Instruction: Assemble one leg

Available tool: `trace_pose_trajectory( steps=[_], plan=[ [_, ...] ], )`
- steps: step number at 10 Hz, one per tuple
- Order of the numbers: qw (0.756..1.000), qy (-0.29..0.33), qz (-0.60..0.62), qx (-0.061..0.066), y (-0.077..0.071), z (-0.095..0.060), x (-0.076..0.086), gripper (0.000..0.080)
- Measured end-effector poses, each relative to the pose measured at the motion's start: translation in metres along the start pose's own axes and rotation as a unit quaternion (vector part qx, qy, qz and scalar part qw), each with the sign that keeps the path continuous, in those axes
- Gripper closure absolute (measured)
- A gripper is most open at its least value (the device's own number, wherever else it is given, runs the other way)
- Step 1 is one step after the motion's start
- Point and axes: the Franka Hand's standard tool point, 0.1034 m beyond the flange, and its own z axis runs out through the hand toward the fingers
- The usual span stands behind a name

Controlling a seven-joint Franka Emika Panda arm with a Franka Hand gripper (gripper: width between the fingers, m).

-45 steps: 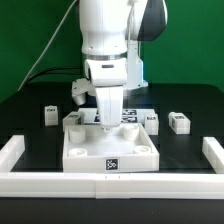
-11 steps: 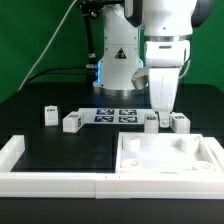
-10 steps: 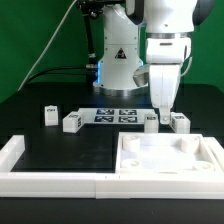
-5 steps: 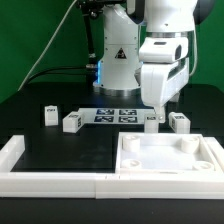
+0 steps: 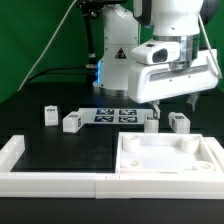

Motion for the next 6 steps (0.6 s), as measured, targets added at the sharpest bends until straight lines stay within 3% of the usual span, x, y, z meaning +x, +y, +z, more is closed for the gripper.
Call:
trace_pose_trajectory(
  steps=[2,6],
  plan=[
    [0.997,-0.004,0.076,0.007,-0.0118,0.0051,-0.0045,0.0150],
    [0.997,-0.045,0.063,0.010,-0.0118,0.0050,-0.0086,0.0150]
  ],
)
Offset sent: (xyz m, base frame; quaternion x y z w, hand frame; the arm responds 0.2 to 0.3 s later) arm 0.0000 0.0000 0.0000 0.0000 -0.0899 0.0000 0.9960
